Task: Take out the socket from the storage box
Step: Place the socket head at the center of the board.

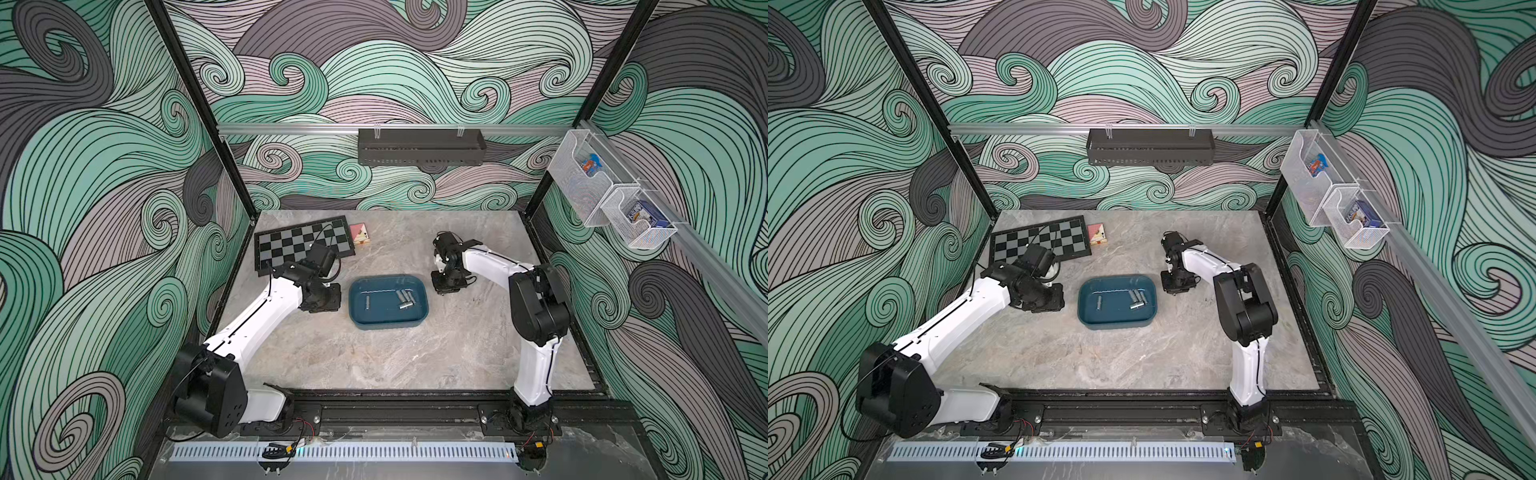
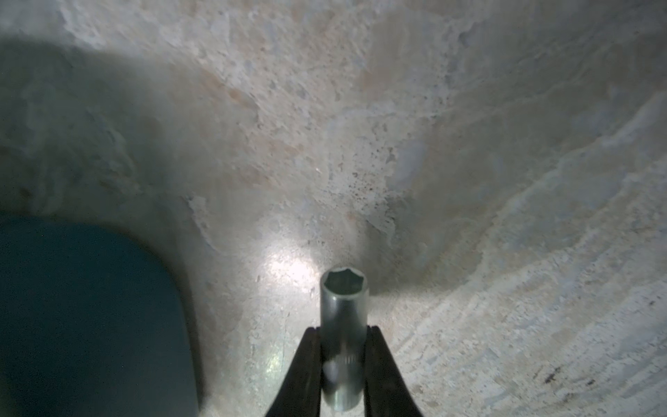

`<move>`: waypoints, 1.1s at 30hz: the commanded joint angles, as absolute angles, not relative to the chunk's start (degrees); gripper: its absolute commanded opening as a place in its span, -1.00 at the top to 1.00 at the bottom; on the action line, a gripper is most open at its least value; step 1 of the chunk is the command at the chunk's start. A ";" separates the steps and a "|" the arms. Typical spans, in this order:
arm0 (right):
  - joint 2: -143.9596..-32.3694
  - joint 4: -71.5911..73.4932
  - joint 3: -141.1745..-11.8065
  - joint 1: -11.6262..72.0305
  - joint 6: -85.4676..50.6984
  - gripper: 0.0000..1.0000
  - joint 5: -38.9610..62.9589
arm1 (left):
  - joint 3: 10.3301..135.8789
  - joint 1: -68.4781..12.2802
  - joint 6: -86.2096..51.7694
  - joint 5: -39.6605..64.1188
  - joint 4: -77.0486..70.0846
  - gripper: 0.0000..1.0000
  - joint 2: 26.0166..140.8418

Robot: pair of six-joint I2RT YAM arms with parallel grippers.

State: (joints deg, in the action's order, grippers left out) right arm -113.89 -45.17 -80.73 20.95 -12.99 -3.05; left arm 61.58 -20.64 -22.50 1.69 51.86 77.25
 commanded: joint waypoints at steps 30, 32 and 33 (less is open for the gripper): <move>-107.34 -42.36 -77.89 22.76 -14.39 0.10 -5.17 | 62.85 -20.97 -21.40 2.81 53.92 0.19 74.72; -104.97 -42.28 -77.31 22.53 -15.01 0.07 -4.95 | 64.84 -21.28 -22.15 3.42 55.09 0.20 74.38; -103.93 -42.21 -76.97 22.35 -15.56 0.07 -4.49 | 66.32 -21.57 -22.92 3.66 55.69 0.20 74.45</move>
